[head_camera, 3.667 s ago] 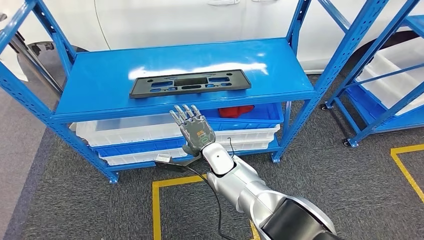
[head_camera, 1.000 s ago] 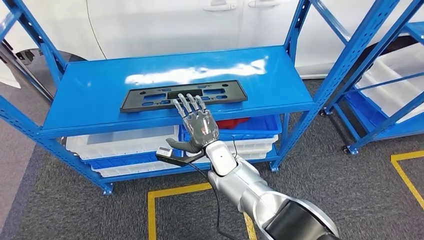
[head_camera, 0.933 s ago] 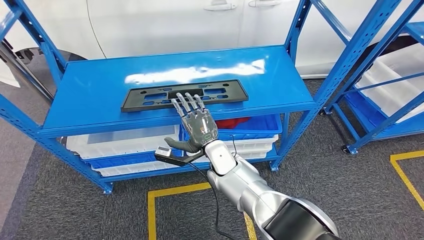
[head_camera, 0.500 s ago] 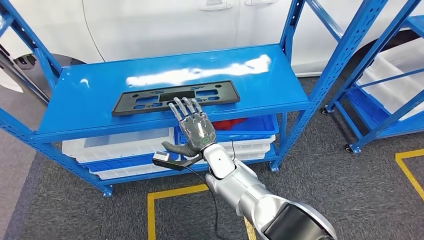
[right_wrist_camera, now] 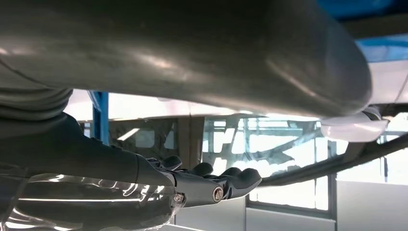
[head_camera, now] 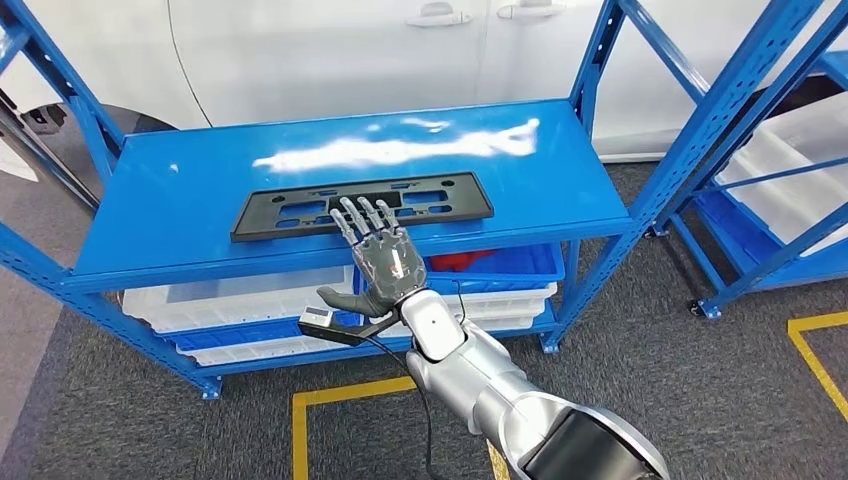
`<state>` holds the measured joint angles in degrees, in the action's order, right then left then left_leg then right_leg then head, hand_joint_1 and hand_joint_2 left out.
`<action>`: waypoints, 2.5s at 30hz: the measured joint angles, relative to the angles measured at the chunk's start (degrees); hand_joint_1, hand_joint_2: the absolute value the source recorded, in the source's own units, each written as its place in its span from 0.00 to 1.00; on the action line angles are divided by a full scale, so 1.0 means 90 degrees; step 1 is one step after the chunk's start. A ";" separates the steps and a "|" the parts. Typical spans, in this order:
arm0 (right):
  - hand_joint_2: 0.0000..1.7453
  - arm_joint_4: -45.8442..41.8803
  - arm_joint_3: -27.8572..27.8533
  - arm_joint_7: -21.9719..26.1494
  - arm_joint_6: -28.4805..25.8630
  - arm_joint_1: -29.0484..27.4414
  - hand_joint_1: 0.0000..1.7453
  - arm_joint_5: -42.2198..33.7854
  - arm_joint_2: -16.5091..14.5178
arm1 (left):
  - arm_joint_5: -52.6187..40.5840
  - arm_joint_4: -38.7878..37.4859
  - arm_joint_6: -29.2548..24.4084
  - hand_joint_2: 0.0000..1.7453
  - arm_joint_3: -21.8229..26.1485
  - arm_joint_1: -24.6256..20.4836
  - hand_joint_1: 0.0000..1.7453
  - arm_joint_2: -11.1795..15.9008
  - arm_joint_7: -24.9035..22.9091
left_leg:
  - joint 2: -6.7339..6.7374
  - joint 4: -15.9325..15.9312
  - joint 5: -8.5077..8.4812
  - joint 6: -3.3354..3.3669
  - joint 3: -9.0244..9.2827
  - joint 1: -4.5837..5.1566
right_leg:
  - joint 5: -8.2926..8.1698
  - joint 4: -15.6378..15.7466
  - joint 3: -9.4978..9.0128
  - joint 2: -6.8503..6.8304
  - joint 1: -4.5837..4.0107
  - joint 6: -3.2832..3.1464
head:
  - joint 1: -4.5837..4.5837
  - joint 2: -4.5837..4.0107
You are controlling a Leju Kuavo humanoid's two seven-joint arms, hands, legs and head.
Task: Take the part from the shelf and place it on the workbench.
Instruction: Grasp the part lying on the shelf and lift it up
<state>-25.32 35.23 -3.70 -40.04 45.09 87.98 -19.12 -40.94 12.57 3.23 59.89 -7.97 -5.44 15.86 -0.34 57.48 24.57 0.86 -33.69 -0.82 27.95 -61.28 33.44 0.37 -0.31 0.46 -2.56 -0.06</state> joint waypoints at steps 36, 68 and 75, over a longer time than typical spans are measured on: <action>1.00 0.0220 0.0444 -0.0032 0.0000 -0.0075 0.00 0.0173 -0.0047 | -0.0013 -0.0007 -0.0056 0.00 -0.0012 0.0028 0.00 -0.0039 0.0089 | 0.0000 0.0069 -0.0081 0.0055 -0.0176 0.0024 | 0.0564 -0.1369 0.0769 0.0004 0.0061 0.0106 | 0.0000 0.0000; 1.00 0.0375 0.1079 0.0639 0.0105 0.0137 0.00 0.0184 0.0123 | 0.0126 -0.0018 -0.0002 0.00 -0.0007 0.0094 0.00 -0.0034 0.0247 | -0.0007 0.0166 0.0025 0.0016 -0.0132 -0.0004 | 0.0141 -0.0991 0.0748 -0.0013 0.0086 0.0049 | 0.0002 0.0000; 1.00 0.0463 0.1526 0.0374 0.0313 0.0235 0.00 0.0188 0.0211 | 0.0121 -0.0022 0.0010 0.00 -0.0007 0.0088 0.00 -0.0041 0.0298 | 0.0003 0.0164 0.0048 -0.0150 -0.0127 0.0018 | -0.0343 0.0361 0.0126 -0.0031 0.0024 -0.0136 | 0.0002 0.0000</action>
<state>-21.16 48.97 -0.34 -37.22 47.20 89.68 -17.22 -39.85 12.37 3.32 59.82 -7.17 -5.81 18.55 -0.32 58.96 25.01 -0.49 -34.84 -0.66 24.87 -58.03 34.57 0.09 -0.10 -0.76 -2.54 -0.06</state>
